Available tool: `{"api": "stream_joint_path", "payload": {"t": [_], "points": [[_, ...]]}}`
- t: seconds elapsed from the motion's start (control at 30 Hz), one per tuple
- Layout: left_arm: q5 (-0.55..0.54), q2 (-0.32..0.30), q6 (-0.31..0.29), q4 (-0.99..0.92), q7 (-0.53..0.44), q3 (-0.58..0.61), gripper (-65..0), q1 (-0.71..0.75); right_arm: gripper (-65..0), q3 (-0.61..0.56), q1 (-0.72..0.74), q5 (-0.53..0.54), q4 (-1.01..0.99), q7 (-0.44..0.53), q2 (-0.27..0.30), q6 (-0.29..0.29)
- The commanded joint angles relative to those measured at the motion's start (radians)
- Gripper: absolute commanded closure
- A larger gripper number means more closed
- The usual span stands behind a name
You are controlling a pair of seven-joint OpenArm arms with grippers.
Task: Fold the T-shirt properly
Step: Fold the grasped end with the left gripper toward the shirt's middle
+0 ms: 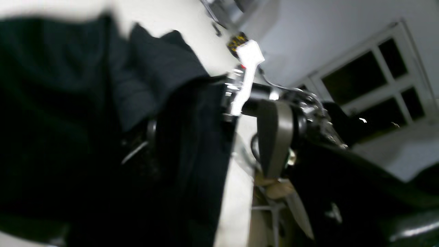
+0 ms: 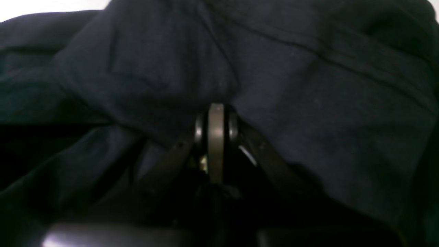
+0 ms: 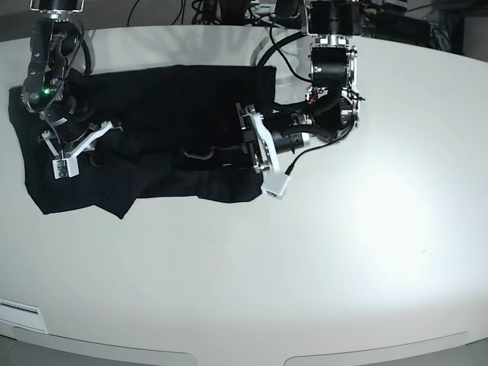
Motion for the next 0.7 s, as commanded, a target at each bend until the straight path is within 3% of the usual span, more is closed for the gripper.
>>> {"api": "stream_joint_path", "payload": {"t": [0.0,0.17,0.3,0.33,0.43,0.6,0.67], "points": [[-0.034,0.008,-0.01,0.017,-0.002,0.025,-37.5,-0.014,-6.4,-0.004,-0.008,-0.004,0.0,-0.061,0.004,0.015],[-0.034,0.008,-0.01,0.017,-0.029,0.08,-37.5,-0.015,-6.4,-0.004,-0.008,-0.004,0.0,-0.064,0.004,0.015],[-0.033,0.011,-0.01,0.017,-0.143,0.074,-36.4,-0.015,-6.4,-0.004,-0.008,-0.004,0.0,-0.064,0.004,0.014],[-0.033,0.011,-0.01,0.017,-0.148,0.074,-32.0,-0.018,-6.4,-0.004,-0.008,-0.004,0.0,-0.064,0.004,0.014],[-0.029,0.011,-0.01,0.017,-0.144,0.069,0.0,-0.019,-6.4,-0.004,-0.008,-0.004,0.0,-0.064,0.004,0.014],[0.003,0.011,-0.01,0.017,-0.142,0.006,0.0,-0.019,-6.4,-0.004,-0.008,-0.004,0.0,-0.064,0.004,0.014],[0.076,0.011,-0.01,0.017,-0.142,-0.019,0.0,-0.02,-6.4,-0.004,-0.008,-0.004,0.0,-0.064,0.004,0.014]]}}
